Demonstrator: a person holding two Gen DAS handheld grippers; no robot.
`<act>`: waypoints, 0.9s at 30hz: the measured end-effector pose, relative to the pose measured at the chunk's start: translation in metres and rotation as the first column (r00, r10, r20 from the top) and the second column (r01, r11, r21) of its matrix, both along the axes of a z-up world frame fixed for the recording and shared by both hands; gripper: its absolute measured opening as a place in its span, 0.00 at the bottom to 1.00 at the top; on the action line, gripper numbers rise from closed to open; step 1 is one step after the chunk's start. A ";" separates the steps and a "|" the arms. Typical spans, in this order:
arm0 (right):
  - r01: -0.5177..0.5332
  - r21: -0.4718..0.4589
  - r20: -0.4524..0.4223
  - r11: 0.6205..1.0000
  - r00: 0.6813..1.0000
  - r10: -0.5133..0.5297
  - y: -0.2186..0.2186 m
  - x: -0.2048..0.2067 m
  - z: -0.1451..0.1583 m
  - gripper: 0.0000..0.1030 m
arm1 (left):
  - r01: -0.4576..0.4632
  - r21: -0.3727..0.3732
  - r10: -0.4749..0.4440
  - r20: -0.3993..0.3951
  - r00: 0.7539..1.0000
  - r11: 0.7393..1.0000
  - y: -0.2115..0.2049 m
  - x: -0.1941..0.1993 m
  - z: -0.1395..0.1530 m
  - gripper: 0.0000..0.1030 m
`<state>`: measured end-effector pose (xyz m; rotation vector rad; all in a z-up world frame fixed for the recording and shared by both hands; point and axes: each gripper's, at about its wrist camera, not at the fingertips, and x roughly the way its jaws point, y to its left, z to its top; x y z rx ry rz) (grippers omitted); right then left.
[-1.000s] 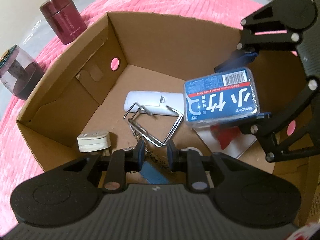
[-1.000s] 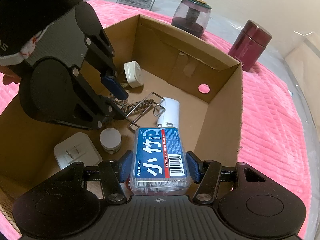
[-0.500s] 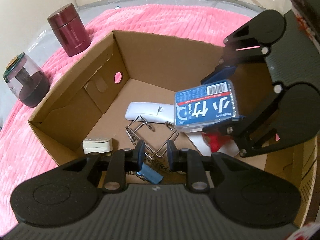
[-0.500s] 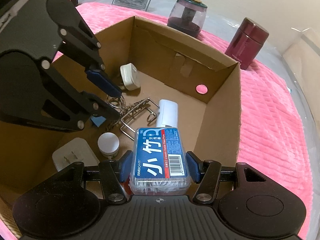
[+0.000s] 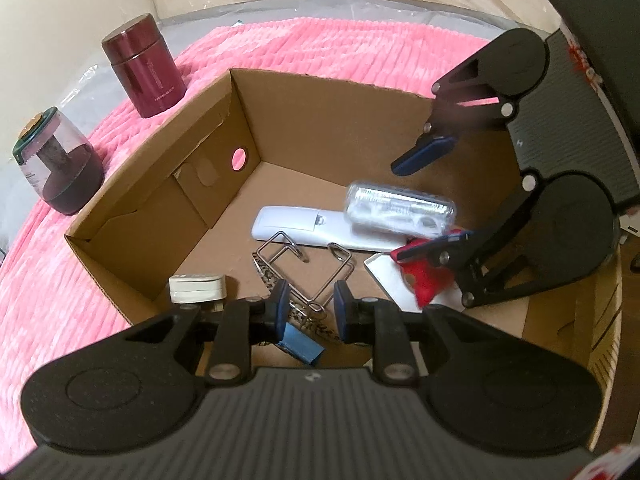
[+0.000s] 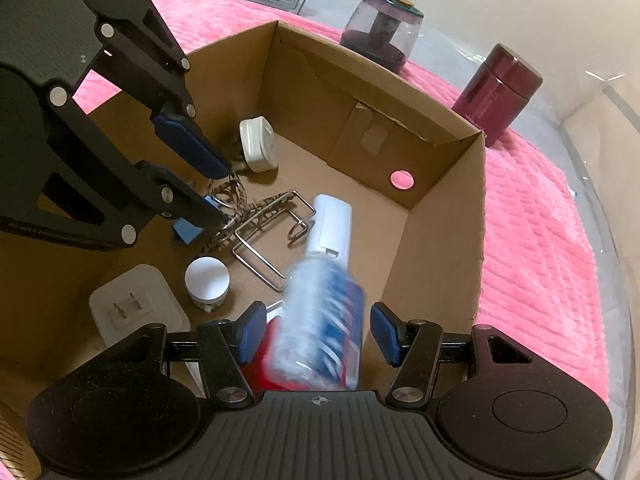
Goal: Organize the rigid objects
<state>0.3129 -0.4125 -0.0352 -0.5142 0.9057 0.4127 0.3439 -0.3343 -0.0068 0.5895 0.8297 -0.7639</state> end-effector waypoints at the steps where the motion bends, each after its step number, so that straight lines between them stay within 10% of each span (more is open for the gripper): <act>1: -0.004 0.003 0.002 1.000 1.000 0.004 0.001 -0.001 0.001 0.52 | -0.001 -0.004 0.001 0.001 1.000 1.000 0.001 -0.001 0.001 0.19; 27: 0.138 0.341 0.170 0.930 0.964 -0.206 -0.022 -0.107 0.111 0.65 | -0.195 -0.319 0.234 0.088 0.968 0.928 0.073 -0.108 0.095 0.30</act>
